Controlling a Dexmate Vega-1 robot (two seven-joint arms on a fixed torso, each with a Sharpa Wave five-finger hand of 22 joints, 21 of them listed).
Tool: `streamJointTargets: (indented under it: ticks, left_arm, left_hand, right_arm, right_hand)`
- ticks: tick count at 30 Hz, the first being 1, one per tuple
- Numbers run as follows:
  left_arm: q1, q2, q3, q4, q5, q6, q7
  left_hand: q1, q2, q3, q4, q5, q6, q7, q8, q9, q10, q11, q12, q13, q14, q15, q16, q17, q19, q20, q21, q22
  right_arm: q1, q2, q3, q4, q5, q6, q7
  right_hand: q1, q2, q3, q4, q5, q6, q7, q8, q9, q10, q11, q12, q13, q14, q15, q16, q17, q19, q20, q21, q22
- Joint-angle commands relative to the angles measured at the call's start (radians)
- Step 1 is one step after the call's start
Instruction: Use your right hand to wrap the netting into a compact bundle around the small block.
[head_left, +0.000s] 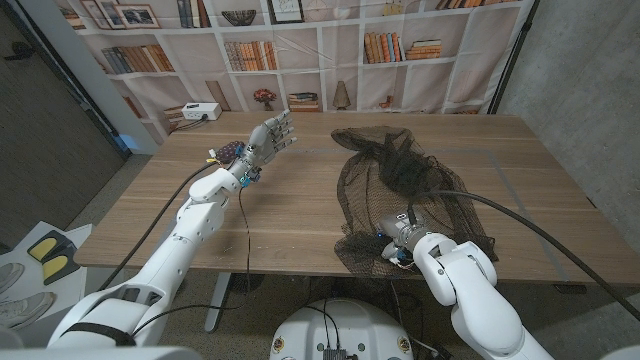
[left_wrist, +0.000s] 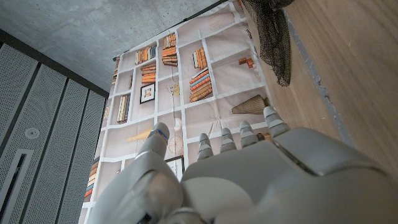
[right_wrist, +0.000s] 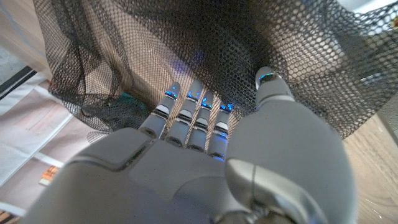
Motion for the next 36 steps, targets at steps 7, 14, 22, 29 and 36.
streamJointTargets:
  ticks: [7,14,22,29,36]
  left_arm:
    - [-0.009,0.002,-0.001,0.015,0.003,0.012,-0.005]
    - [-0.012,0.001,-0.001,0.021,0.003,0.020,-0.005]
    - [-0.021,-0.001,-0.003,0.035,0.003,0.022,-0.002]
    - [-0.030,-0.006,-0.004,0.052,0.003,0.019,-0.007]
    - [-0.034,-0.010,-0.008,0.061,0.003,0.012,-0.007]
  left_hand:
    - [-0.011,-0.002,0.005,0.003,0.001,0.010,-0.002,-0.001,0.005,0.001,0.000,-0.003,0.003,0.007,0.002,0.001,0.002,0.006,0.007,-0.002,0.003]
    - [-0.011,-0.002,0.005,0.003,0.002,0.008,-0.001,-0.002,0.005,0.000,-0.002,-0.003,0.003,0.006,0.003,0.000,0.002,0.007,0.007,-0.002,0.003]
    - [-0.011,-0.001,0.006,0.003,0.002,0.007,0.000,-0.002,0.005,-0.001,-0.001,-0.004,0.003,0.005,0.003,0.000,0.002,0.007,0.007,-0.002,0.003]
    - [-0.011,-0.001,0.007,0.003,0.002,0.007,0.000,-0.002,0.005,-0.001,-0.001,-0.004,0.003,0.005,0.003,0.000,0.002,0.006,0.007,-0.003,0.003]
    - [-0.011,0.000,0.007,0.002,0.002,0.007,-0.001,-0.002,0.005,-0.003,-0.002,-0.005,0.003,0.006,0.003,0.000,0.002,0.006,0.007,-0.003,0.003]
  right_arm:
    - [-0.087,-0.022,0.032,0.089,0.160,-0.050,-0.510]
    - [-0.092,-0.005,0.063,0.101,0.341,-0.062,-0.755]
    - [-0.073,0.027,0.117,0.110,0.620,-0.042,-1.003]
    - [-0.023,0.014,0.084,0.148,0.626,-0.066,-1.186]
    - [0.046,-0.018,0.059,0.172,0.603,-0.116,-1.223]
  right_hand:
    - [0.046,0.171,0.033,0.063,-0.011,0.258,0.056,0.167,0.045,0.213,-0.010,0.092,0.014,0.185,-0.152,0.053,0.041,0.086,-0.041,0.035,0.002]
    - [0.017,0.211,0.054,0.109,-0.037,0.248,0.071,0.149,0.015,0.209,0.002,0.081,0.001,0.181,-0.155,0.035,0.042,0.081,-0.046,0.037,0.003]
    - [0.027,0.206,0.072,0.111,-0.046,0.254,0.079,0.146,0.002,0.213,0.005,0.080,0.000,0.185,-0.155,0.031,0.044,0.086,-0.043,0.041,0.003]
    - [0.031,0.204,0.081,0.114,-0.056,0.254,0.076,0.143,-0.006,0.215,0.000,0.082,0.002,0.185,-0.155,0.033,0.053,0.090,-0.043,0.044,0.004]
    - [0.032,0.202,0.088,0.119,-0.065,0.253,0.070,0.141,-0.013,0.215,-0.007,0.083,0.006,0.186,-0.159,0.031,0.058,0.092,-0.044,0.047,0.004]
